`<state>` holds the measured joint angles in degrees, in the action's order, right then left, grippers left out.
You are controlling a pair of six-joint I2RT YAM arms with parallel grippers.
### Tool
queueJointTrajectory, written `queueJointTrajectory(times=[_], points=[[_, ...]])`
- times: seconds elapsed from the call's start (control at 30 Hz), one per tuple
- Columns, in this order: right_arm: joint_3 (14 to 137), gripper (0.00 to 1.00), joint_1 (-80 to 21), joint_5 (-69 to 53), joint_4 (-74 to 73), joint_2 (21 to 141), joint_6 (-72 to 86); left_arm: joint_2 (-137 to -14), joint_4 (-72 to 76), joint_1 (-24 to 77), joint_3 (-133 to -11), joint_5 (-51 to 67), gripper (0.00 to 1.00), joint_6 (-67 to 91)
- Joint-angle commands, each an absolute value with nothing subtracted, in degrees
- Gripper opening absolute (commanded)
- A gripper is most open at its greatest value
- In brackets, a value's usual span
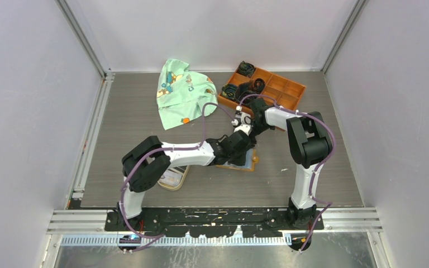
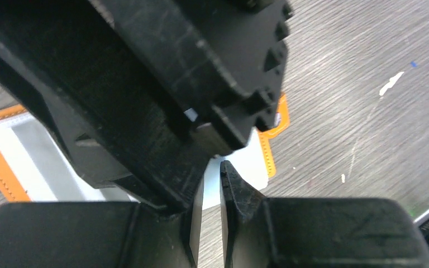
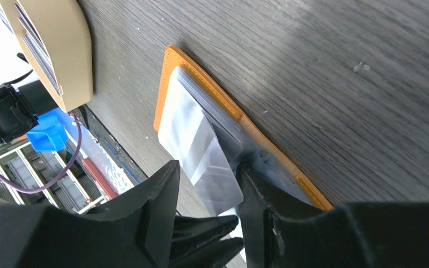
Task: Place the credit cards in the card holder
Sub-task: Insert the credit card into the card holder.
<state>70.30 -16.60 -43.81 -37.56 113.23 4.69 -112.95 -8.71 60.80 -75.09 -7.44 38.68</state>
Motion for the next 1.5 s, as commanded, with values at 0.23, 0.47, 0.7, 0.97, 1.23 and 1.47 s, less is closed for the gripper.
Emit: queueJointTrajectory(times=[0.23,0.47,0.7,0.97,1.23,1.47], points=[[73.7,0.53,-16.5,-40.0,-41.1,110.9,1.7,-113.0,-12.4,61.0,-75.8,-16.3,0.18,40.5],[75.0,0.58,-16.4,-37.9,-43.3,109.4,0.3,-110.7,-10.5,61.1,-74.4,-15.8,0.19,38.8],[77.2,0.58,-15.3,-40.3,-47.6,110.6,-2.8,-109.5,-9.4,60.3,-73.6,-15.0,0.19,36.3],[80.0,0.59,-13.0,-43.7,-54.0,111.8,-7.1,-108.5,-5.7,59.6,-71.3,-11.8,0.2,33.7],[78.2,0.4,-11.0,-46.4,-52.4,108.1,-10.3,-98.0,1.7,59.2,-64.0,-7.1,0.27,30.0],[77.2,0.1,-11.7,-43.5,-50.3,108.7,-9.4,-91.7,1.1,51.0,-58.7,-4.8,0.29,29.4]])
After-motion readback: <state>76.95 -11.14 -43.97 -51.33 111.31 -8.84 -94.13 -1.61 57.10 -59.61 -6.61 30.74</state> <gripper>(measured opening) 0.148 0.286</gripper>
